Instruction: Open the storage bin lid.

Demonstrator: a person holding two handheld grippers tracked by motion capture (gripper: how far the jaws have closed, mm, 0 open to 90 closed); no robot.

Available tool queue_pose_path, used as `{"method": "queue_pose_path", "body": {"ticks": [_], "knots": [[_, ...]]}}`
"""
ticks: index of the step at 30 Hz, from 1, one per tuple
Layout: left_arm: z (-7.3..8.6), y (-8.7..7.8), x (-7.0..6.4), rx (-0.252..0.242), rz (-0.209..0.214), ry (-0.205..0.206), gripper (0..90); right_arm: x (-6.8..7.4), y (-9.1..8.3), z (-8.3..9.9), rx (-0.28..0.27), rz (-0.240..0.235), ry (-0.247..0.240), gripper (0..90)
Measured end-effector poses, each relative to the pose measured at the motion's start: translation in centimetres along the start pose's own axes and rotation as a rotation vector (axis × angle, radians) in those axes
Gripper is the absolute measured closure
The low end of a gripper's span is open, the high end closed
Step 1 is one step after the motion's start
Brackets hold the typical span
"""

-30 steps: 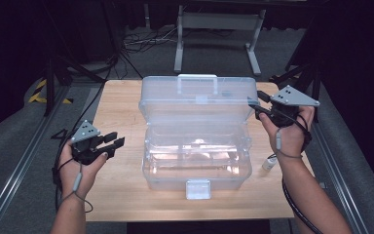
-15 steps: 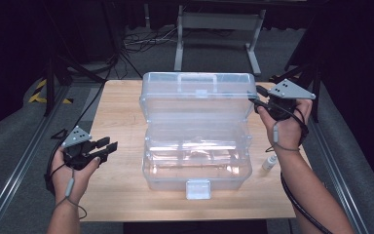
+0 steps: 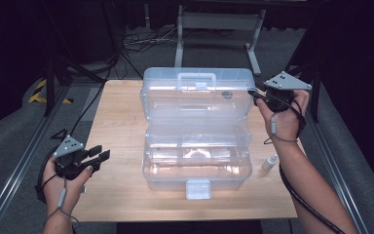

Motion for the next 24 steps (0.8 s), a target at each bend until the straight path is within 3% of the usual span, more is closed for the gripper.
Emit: {"method": "queue_pose_path", "body": {"ticks": [12, 20, 24], "knots": [[0.8, 0.7, 0.4, 0.002, -0.013, -0.027, 43.7, -1.2, 1.5, -0.5, 0.028, 0.005, 0.038, 73.1], [0.9, 1.4, 0.5, 0.028, -0.013, -0.032, 39.4, -1.9, 2.6, -1.1, 0.078, 0.016, 0.053, 75.7], [0.9, 1.7, 0.6, 0.066, -0.011, -0.030, 38.0, -2.2, 3.0, -1.1, 0.080, 0.017, 0.075, 76.6]]}}
Point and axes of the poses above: each handheld gripper's, and its own axes: y roughly forward along the jaws, z roughly out of its underside, x roughly to its left, the point moved 1 cm from there along y, roughly forward along the jaws, and after that the axes turned 12 degrees about -z, right-handed, at the moved point
